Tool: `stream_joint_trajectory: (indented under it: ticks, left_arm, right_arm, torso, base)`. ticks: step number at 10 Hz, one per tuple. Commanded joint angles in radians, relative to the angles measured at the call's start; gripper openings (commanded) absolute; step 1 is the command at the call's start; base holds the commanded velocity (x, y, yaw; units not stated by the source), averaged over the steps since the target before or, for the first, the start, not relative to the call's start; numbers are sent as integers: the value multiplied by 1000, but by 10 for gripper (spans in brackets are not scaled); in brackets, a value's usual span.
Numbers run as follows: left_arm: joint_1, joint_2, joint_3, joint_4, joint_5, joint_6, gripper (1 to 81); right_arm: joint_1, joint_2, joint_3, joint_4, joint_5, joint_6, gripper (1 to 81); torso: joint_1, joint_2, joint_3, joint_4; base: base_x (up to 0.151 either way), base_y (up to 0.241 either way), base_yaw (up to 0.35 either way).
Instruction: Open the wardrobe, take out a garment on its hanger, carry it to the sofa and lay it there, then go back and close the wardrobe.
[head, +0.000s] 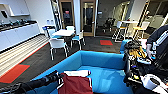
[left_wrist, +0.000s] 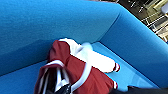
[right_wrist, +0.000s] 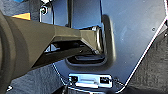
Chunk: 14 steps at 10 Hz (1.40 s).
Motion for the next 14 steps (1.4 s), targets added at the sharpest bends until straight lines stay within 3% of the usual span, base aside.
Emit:
stream_joint_trajectory:
  ticks: [1,4,9,11,12,14]
  left_arm:
    - [-129,-20,-3,15,-4,-8,811]
    - [9,-34,129,70,-2,33,811]
    - [348,-172,533,490,0,56,811]
    - [497,-197,524,569,-4,55,811]
    - [572,-192,496,599,-22,61,811]
    - [690,-178,372,619,-178,61,811]
  right_arm:
    - [6,-4,7,-17,-61,-3,811]
    - [13,-4,7,-7,-55,0,811]
    - [29,2,-27,-3,-54,7,811]
    - [33,22,-50,-4,-48,9,811]
    - [38,36,-66,-4,-48,9,811]
    - [39,54,-99,-3,-48,9,811]
  torso:
    - [0,0,0,0]
    - [0,0,0,0]
    - [0,0,0,0]
    - [0,0,1,0]
    - [0,0,28,0]
    - [0,0,55,0]
  base:
    - [0,0,0]
    - [0,0,0]
    - [0,0,0]
    - [0,0,0]
    - [0,0,0]
    - [0,0,0]
